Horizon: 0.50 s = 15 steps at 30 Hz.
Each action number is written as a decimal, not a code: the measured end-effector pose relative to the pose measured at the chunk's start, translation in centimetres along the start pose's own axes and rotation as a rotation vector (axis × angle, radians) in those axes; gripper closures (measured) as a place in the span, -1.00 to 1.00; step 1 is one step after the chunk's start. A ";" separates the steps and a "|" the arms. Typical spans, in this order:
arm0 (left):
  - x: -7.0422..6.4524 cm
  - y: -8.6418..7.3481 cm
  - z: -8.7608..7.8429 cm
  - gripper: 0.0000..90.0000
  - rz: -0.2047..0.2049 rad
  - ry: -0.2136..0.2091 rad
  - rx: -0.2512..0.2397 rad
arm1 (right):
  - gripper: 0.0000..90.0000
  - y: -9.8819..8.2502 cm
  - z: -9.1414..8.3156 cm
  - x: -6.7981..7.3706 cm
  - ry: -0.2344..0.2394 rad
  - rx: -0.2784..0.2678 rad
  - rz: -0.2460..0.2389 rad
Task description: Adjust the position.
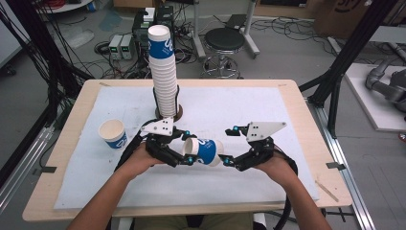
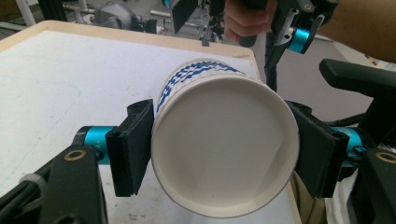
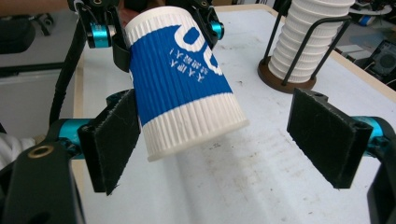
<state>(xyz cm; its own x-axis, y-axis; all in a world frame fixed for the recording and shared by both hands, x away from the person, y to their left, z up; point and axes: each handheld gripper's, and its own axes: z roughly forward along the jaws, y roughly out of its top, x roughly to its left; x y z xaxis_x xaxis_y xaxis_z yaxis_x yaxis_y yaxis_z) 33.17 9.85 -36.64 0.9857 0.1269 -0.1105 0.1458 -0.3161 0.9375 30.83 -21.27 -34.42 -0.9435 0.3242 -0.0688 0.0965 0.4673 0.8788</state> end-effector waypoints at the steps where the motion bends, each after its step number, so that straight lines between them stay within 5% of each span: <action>1: 0.0 -0.1 0.0 -0.36 -0.002 0.004 -0.010 | -0.61 -0.2 0.0 0.0 0.002 -0.007 0.008; 15: -0.2 -0.6 -0.3 -0.35 0.008 -0.010 -0.067 | -0.61 -3.5 0.1 0.2 0.017 -0.082 0.103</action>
<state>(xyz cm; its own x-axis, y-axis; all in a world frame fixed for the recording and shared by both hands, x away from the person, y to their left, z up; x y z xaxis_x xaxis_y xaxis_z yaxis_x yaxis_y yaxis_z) 32.81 10.30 -37.12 0.9876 0.1156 -0.1062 0.1327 -0.2532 0.9583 30.34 -22.72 -37.54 -0.9352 0.3528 0.0308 0.1673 0.3635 0.9164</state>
